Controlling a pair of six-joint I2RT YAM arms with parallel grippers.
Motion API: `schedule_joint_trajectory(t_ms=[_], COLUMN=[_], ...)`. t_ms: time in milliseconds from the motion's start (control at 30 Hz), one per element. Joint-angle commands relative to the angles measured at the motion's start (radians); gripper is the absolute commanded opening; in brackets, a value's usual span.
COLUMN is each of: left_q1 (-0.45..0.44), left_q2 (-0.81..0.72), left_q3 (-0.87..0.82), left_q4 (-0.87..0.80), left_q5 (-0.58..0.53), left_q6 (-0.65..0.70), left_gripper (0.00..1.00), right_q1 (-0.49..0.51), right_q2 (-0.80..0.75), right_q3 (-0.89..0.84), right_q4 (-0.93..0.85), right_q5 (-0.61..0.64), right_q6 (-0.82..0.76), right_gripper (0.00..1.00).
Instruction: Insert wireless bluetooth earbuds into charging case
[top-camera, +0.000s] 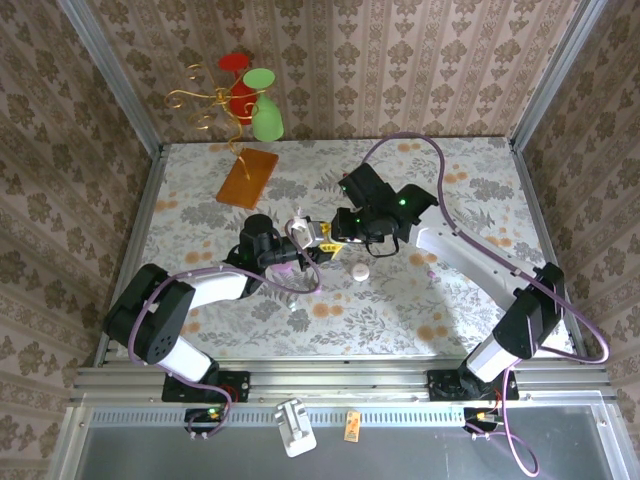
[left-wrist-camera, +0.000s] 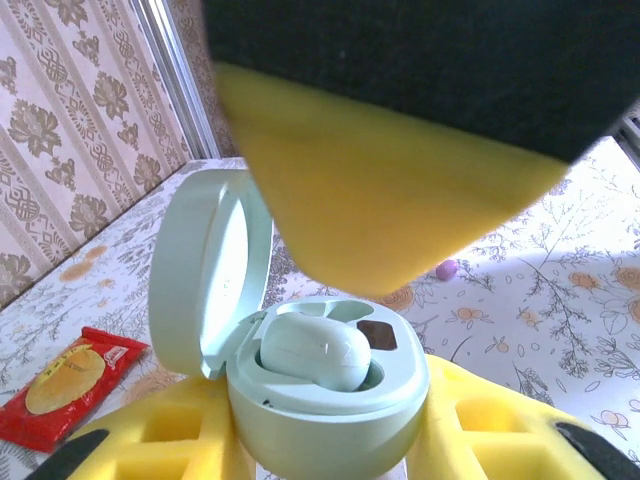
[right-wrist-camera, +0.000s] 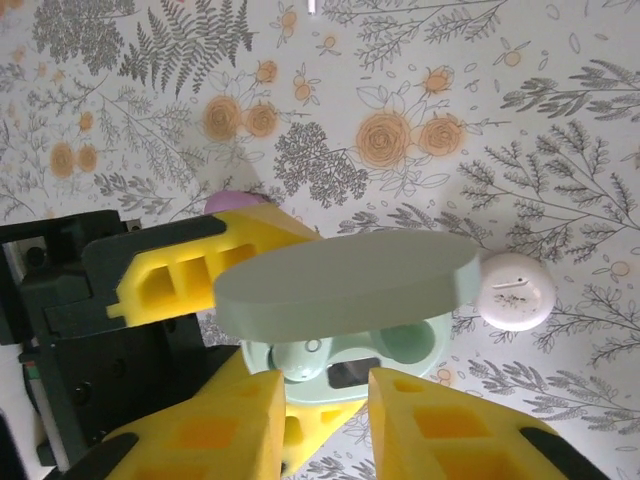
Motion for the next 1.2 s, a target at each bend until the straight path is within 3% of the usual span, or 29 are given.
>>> schedule_joint_trajectory(t_ms=[0,167,467,1167], left_q1=[-0.002,-0.003,-0.001,-0.001], left_q2=[-0.019,-0.017,-0.013,-0.027], left_q3=[-0.007,-0.007,0.001,0.012], left_q4=[0.062,0.067,0.053,0.041], left_q5=[0.031,0.047,0.040,0.032], left_q6=[-0.011,-0.015,-0.006,-0.004], left_gripper=[0.28,0.28,0.28,0.28], right_q1=[-0.020,-0.025,-0.033,-0.039], right_q2=[-0.034,-0.024,-0.065,0.019], right_q3=[-0.038,-0.053,-0.102,-0.092], right_q4=[0.054,0.092,0.164,0.133], right_q5=[-0.023,-0.090,-0.113,-0.187], right_q6=[0.023,0.029,0.045,0.036], right_gripper=[0.24,0.21,0.25,0.23])
